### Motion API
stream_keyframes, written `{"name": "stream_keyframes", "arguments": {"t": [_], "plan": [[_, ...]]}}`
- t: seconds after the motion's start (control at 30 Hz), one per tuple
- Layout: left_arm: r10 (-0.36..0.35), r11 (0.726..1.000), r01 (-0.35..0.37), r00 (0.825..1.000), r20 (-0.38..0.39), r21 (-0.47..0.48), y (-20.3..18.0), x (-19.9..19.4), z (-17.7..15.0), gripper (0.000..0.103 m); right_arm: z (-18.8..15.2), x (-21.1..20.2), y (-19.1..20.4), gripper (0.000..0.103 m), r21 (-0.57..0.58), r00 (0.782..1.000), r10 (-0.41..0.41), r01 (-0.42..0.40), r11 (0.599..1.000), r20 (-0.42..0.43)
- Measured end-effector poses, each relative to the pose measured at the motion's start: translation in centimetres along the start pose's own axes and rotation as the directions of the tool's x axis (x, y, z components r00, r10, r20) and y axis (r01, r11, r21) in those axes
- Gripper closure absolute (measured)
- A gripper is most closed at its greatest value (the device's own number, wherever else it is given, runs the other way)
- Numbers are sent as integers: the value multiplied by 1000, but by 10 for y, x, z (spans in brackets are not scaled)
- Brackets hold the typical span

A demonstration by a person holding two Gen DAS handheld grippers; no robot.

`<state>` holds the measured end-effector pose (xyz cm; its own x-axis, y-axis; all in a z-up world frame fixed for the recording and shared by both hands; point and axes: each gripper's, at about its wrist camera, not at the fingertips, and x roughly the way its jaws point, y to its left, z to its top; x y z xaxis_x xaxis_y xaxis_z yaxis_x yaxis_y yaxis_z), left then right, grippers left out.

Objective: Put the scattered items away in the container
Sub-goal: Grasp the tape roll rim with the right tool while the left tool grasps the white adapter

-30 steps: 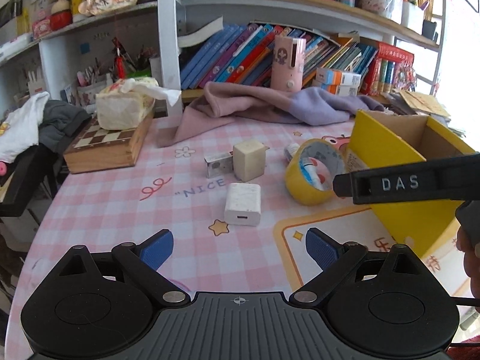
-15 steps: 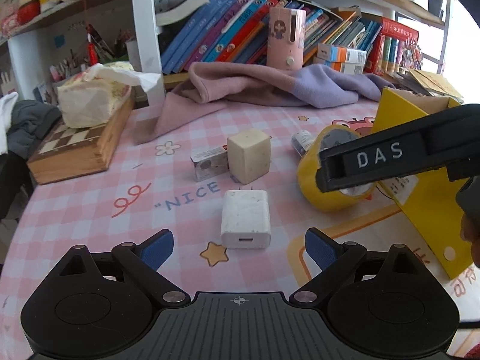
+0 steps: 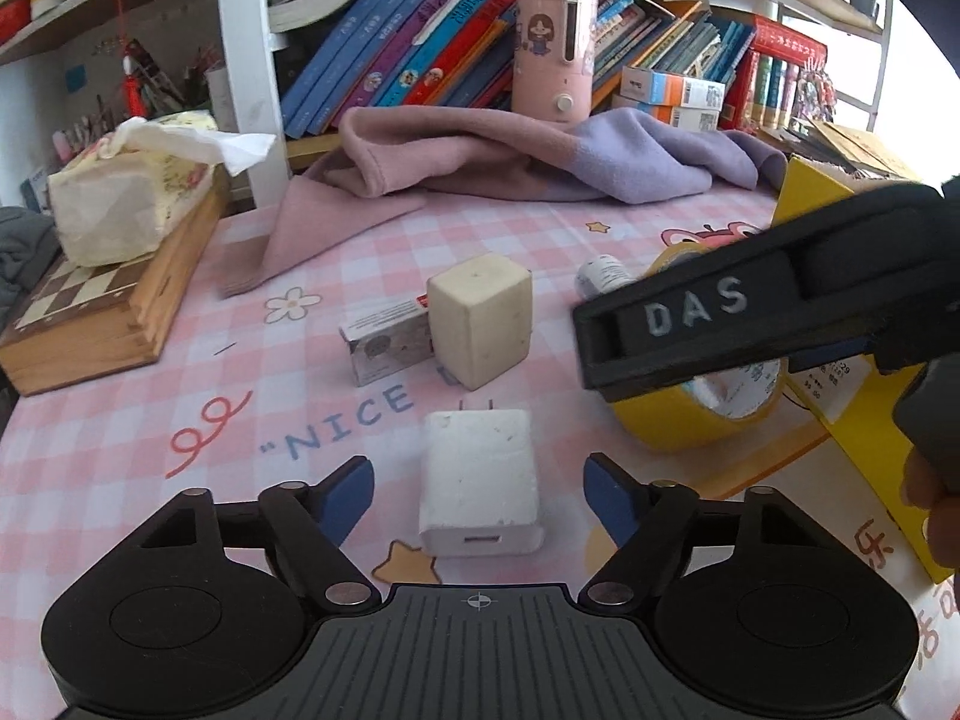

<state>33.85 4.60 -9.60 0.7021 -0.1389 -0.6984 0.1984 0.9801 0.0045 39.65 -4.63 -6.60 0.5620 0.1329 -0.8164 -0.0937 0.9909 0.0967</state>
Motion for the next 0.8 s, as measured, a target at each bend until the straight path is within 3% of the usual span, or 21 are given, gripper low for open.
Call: {"name": "stream_keyframes", "arguments": {"t": [0.13,0.33,0.43,0.8], "plan": [[-3,1000,3,1000,-16,1,0,6,1,37,4,4,-1,5,17,1000,2,-2,1000,-2],[-6,1000,5,1000,-28,-24,6,13,2,61,7,8,2,8,4,1000,-16,16,1000,16],[-4,999,3,1000,-25,-37,8,11,2,61,7,11,3,15,-15,999,-34,35,999,24],[18,995,-15,999,31,-96,18,-30,-1,61,-2,-24,10,16,-90,992,18,-7,996,125]]}}
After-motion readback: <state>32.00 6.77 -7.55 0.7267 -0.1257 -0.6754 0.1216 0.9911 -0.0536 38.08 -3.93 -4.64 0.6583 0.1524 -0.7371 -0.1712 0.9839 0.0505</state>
